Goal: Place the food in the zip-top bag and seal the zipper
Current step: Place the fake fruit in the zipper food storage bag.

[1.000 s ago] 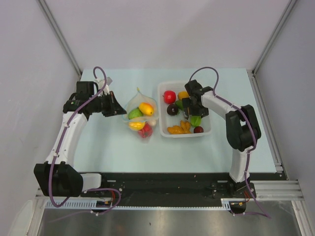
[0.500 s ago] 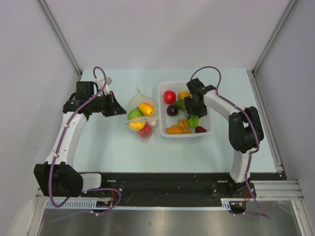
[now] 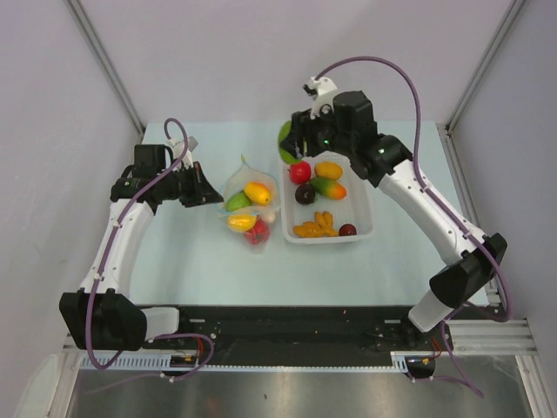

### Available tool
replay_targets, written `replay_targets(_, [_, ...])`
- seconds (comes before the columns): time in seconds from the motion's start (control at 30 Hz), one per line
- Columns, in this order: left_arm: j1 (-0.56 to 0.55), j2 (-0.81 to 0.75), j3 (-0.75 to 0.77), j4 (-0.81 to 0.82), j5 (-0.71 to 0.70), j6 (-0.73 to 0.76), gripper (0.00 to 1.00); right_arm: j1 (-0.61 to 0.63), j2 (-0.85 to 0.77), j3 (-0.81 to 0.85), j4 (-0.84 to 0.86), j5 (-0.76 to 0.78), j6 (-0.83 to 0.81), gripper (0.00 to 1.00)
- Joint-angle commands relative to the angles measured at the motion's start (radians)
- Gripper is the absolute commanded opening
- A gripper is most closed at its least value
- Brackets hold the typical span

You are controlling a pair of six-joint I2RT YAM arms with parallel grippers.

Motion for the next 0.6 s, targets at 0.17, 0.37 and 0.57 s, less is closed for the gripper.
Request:
replay_targets(0.17, [-0.008, -0.03, 0.033, -0.009, 0.015, 0.033, 0.0, 0.253, 0.116, 0.09, 0.222, 0.007, -0.17, 0.44])
replay_targets(0.37, [-0.008, -0.031, 0.032, -0.006, 0.014, 0.033, 0.0, 0.319, 0.158, -0.014, 0.3, 0.072, -0.265, 0.68])
replay_targets(0.57, [-0.008, -0.023, 0.05, -0.012, 0.018, 0.036, 0.0, 0.318, 0.147, 0.055, 0.194, 0.106, -0.271, 1.0])
